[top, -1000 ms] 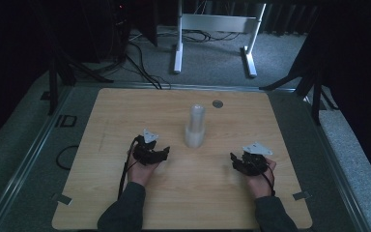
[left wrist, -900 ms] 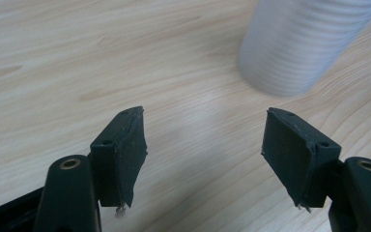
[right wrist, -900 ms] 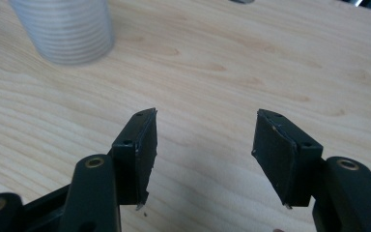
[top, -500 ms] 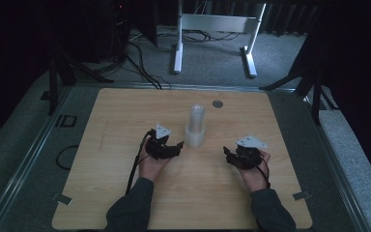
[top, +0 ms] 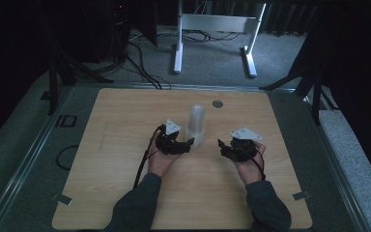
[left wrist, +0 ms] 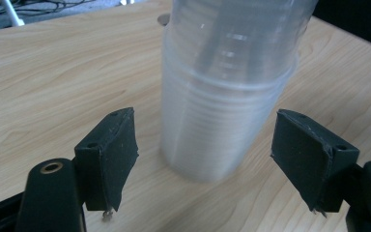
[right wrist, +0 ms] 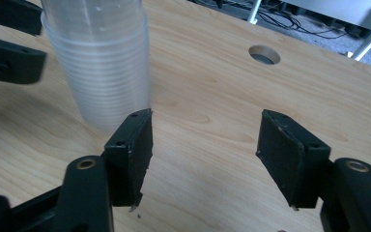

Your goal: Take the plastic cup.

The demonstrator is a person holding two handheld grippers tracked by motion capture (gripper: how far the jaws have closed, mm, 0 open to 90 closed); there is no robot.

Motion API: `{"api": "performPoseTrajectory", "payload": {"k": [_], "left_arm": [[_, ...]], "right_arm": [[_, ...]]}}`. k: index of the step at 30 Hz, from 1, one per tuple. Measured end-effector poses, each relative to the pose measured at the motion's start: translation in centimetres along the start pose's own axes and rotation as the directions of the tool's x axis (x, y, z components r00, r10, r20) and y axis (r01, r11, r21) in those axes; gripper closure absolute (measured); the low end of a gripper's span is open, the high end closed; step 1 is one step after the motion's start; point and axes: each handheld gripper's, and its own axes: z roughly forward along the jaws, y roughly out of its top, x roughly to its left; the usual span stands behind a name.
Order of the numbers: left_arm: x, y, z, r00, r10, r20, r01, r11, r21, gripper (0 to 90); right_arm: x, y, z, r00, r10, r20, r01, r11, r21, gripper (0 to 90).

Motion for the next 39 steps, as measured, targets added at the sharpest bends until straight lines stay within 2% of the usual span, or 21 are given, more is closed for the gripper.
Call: {"api": "performPoseTrajectory", "payload": {"k": [3, 4, 11, 14, 15, 18, 20, 25, 28, 32, 39], "left_arm": [[-0.1, 0.2, 0.5, 0.9999, -0.004, 0.013, 0.004, 1.0, -0.006, 21.3], [-0.2, 0.2, 0.7, 1.0, 0.002, 0.005, -0.002, 1.0, -0.006, 19.8], [-0.6, 0.5, 1.5, 1.0, -0.004, 0.004, 0.004, 1.0, -0.006, 18.8], [-0.5, 0.5, 1.6, 0.9998, -0.011, 0.016, 0.011, 0.9998, -0.015, 18.4], [-0.7, 0.6, 1.7, 1.0, 0.001, 0.003, -0.001, 0.9997, -0.024, 18.4], [-0.9, 0.6, 1.8, 0.9999, 0.015, 0.006, -0.015, 0.9993, -0.033, 18.4], [-0.9, 0.7, 2.0, 0.9998, 0.02, 0.002, -0.02, 0.9992, -0.034, 18.4], [-0.7, 0.6, 2.2, 1.0, 0.008, 0.004, -0.007, 0.999, -0.044, 18.4], [-0.5, 0.6, 2.4, 0.9996, -0.008, 0.028, 0.01, 0.9986, -0.053, 19.1], [-0.5, 0.6, 2.5, 0.9994, -0.011, 0.033, 0.012, 0.9983, -0.056, 19.1], [-0.6, 0.9, 2.6, 0.9996, 0.013, 0.025, -0.011, 0.9987, -0.051, 21.1]], "right_arm": [[0.1, 0.4, 0.1, 1.0, -0.008, -0.001, 0.008, 1.0, -0.003, 35.5], [0.2, 0.6, 0.3, 0.9999, -0.011, -0.002, 0.011, 1.0, -0.003, 35.2], [0.5, 1.2, 0.5, 0.9998, -0.019, -0.011, 0.019, 1.0, -0.012, 33.7], [0.6, 1.4, 0.5, 0.9996, -0.024, -0.017, 0.023, 1.0, -0.017, 33.4], [0.6, 1.5, 0.6, 0.9994, -0.027, -0.02, 0.026, 0.999, -0.02, 33.4], [0.7, 1.9, 0.7, 0.9993, -0.028, -0.025, 0.028, 0.999, -0.026, 33.3], [0.8, 2.3, 0.8, 0.999, -0.011, -0.044, 0.01, 0.999, -0.032, 33.3], [1.0, 2.9, 1.2, 0.9985, -0.014, -0.052, 0.012, 0.999, -0.037, 33.3], [1.1, 3.1, 1.4, 0.9983, -0.017, -0.056, 0.015, 0.999, -0.041, 33.3], [1.4, 3.6, 1.6, 0.9974, -0.011, -0.072, 0.008, 0.999, -0.048, 33.4], [1.9, 4.9, 1.8, 0.996, -0.024, -0.086, 0.018, 0.997, -0.07, 34.9]]}}
